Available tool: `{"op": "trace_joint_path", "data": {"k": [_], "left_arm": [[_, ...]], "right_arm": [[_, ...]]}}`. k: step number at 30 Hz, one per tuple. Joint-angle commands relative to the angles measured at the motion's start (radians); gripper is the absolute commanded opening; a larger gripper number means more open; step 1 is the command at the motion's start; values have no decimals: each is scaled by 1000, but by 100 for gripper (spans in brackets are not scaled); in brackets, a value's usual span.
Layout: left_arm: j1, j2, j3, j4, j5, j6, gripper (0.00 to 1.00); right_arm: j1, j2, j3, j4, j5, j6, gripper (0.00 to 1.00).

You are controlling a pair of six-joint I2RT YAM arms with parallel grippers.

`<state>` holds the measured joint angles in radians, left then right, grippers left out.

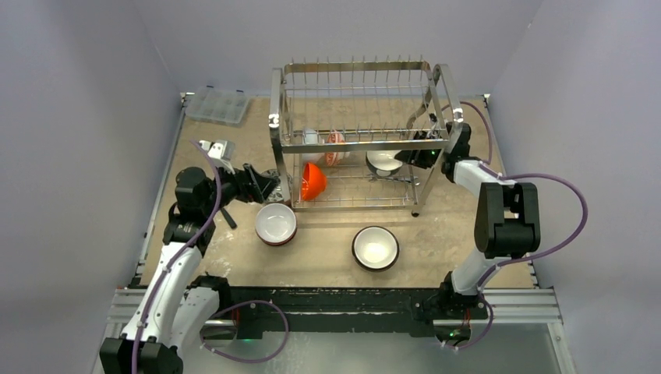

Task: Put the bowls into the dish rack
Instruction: Pick up the bowl from the dish rack.

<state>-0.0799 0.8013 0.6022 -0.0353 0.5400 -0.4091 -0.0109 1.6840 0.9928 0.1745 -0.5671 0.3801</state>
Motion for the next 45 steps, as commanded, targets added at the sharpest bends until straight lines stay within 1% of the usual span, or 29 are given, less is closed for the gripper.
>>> {"op": "trace_joint_path", "data": {"k": [1,6,7,12,15,18,20,22,26,28,33,35,37,39,42,45], "left_arm": [[-18,-69,-23,-27,61,-54,82],[-30,-93,-18,-53,89,-95,79],[-41,-98,-16,-53,98,-96,78],[-106,-160,-11,-86,105,-68,77],[-153,-232,-24,-64,107,-58,77],[-178,-325,-58,0,148,-40,77],[-185,-385,-88,74,192,-18,77],[-188,-408,-103,120,234,11,78],[-202,-371,-98,186,310,73,79],[-223,-333,-87,199,333,131,79],[-320,-193,-23,175,341,340,79],[-399,-120,10,151,317,437,78],[-498,-42,50,107,257,544,77],[-617,47,98,55,160,650,77],[-787,180,176,-18,-47,784,77],[-880,309,234,-19,-222,852,76]], "right_arm": [[62,29,39,15,-15,-18,32],[63,20,43,24,-29,-4,2],[63,14,43,26,-30,-2,0],[63,-15,57,28,-37,7,0],[63,-34,61,27,-46,14,0],[63,-57,62,27,-51,21,0],[63,-71,64,27,-60,24,0],[63,-84,64,27,-70,23,0],[63,-94,66,25,-99,8,0],[64,-90,68,21,-125,-1,0],[65,-88,56,11,-166,-22,0],[67,-92,49,10,-172,-27,0],[69,-92,45,7,-176,-34,0],[70,-90,44,4,-182,-41,0],[71,-81,43,-4,-183,-54,0],[71,-74,40,-13,-171,-64,0]]}}
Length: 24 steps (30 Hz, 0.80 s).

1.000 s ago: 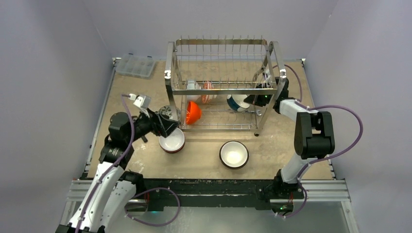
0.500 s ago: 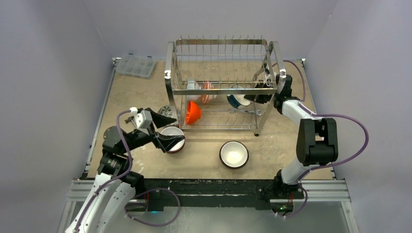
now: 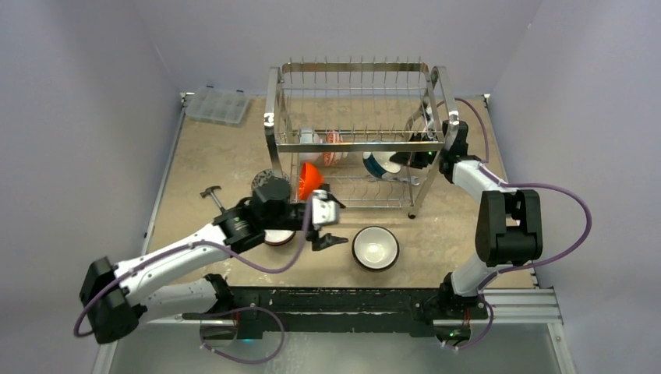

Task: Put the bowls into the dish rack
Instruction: Pick up the bowl from the dish rack.

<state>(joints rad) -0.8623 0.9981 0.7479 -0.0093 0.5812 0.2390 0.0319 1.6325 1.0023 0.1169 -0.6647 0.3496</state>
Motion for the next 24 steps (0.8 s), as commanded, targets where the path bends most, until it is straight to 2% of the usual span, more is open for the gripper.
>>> {"op": "trace_joint_path", "data": {"k": [1,7,12,16,19,24], "left_arm": [[-112,152,104,-40,-303,221,76],[-178,278,121,102,-517,361,73],[-198,359,128,214,-578,526,69],[-204,452,181,273,-644,600,67],[-205,534,258,243,-656,667,66],[-206,702,452,72,-658,762,66]], "right_arm": [[28,-20,30,40,-69,-35,0],[39,-18,38,-2,-14,-57,0],[59,-19,52,-49,48,-97,0],[68,-21,63,-78,91,-118,0],[71,-28,68,-88,116,-126,0],[73,-39,71,-102,147,-144,0]]}}
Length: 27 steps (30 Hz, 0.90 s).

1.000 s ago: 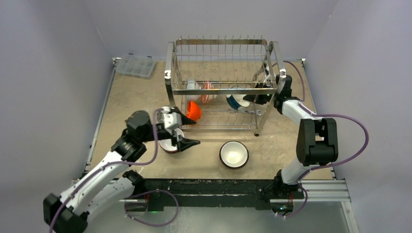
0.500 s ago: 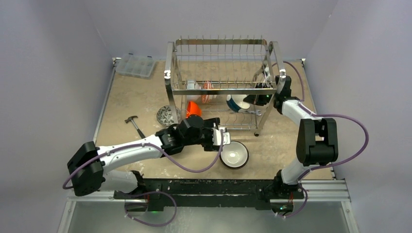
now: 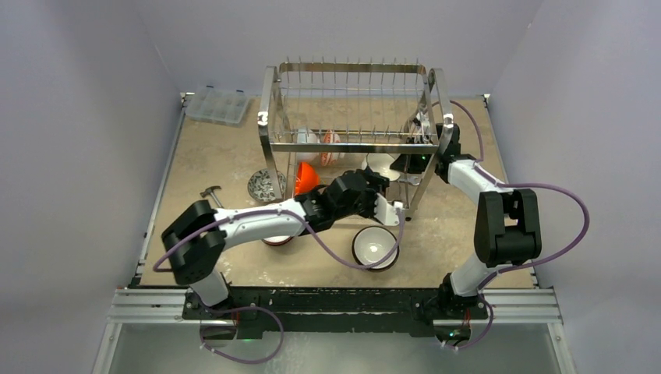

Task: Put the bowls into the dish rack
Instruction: Pick up the bowl from the dish rack.

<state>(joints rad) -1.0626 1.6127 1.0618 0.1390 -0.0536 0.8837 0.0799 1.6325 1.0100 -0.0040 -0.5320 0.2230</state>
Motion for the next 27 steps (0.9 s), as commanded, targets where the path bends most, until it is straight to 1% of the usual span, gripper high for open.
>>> {"op": "trace_joint_path", "data": {"k": [1,7,9,11,16,17,18,19,21,26,27], "left_arm": [[-6,116,174,-107,-22,131,66],[-4,277,364,-304,-27,175,66],[-3,307,397,-322,-33,182,64],[-1,327,405,-315,-40,198,61],[14,357,421,-294,-73,212,40],[16,362,423,-285,-83,211,34],[20,367,428,-282,-88,210,26],[22,373,433,-285,-94,211,16],[24,377,440,-288,-103,213,0],[30,358,424,-265,-97,201,0],[33,349,415,-253,-89,190,0]], "right_arm": [[26,-42,64,15,19,-20,0],[26,-60,64,9,29,-36,0],[27,-67,64,10,24,-38,0],[27,-72,64,13,17,-40,0],[29,-80,65,12,6,-41,0],[28,-81,65,13,4,-42,0],[28,-82,65,13,3,-42,0],[27,-83,65,13,2,-42,0],[28,-87,66,12,3,-44,0],[27,-95,67,16,0,-40,0],[27,-97,64,18,-5,-36,3]]}}
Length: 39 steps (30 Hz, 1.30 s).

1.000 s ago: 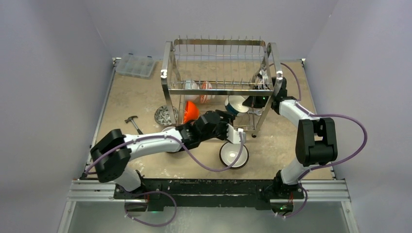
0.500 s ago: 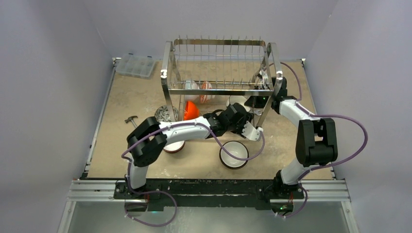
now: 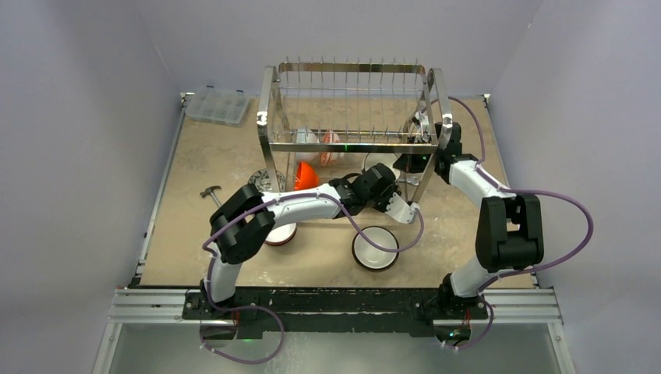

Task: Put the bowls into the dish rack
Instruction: Pick up the bowl from the dish rack.

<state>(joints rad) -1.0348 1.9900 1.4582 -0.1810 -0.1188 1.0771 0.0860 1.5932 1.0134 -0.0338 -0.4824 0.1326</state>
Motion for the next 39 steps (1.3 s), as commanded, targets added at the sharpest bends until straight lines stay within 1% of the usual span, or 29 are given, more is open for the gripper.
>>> {"op": "trace_joint_path", "data": {"k": [1,2,3,4,6,8,10,12,16,20,23,28,32,37,39], "left_arm": [[7,-40,10,75,-6,-16,0],[12,-52,0,87,13,-35,0],[16,-66,-11,101,37,-58,0],[24,-84,-24,118,63,-91,0],[38,-119,-56,162,111,-141,0],[53,-153,-95,236,178,-210,0],[64,-182,-138,295,220,-290,0],[77,-207,-172,357,262,-370,0],[104,-251,-248,518,332,-557,0],[136,-281,-343,731,402,-749,0],[145,-280,-385,836,416,-858,0],[179,-249,-460,1090,454,-1105,0],[205,-211,-476,1223,466,-1257,0],[249,-128,-458,1422,527,-1488,0],[260,-97,-441,1456,531,-1546,0]], "right_arm": [[21,-60,60,50,-57,61,8],[21,-63,58,51,-58,68,14],[22,-66,54,52,-59,78,29],[21,-73,50,58,-55,87,40],[21,-83,43,70,-45,101,58],[20,-98,39,79,-32,115,68],[20,-111,36,84,-7,131,72],[20,-123,31,92,14,146,77],[17,-147,23,103,45,178,80],[10,-189,-6,143,67,228,84],[5,-217,-23,164,76,254,86],[1,-243,-24,158,82,264,89],[1,-261,-31,154,86,268,93],[0,-279,-36,142,95,267,94],[0,-288,-37,133,106,265,94]]}}
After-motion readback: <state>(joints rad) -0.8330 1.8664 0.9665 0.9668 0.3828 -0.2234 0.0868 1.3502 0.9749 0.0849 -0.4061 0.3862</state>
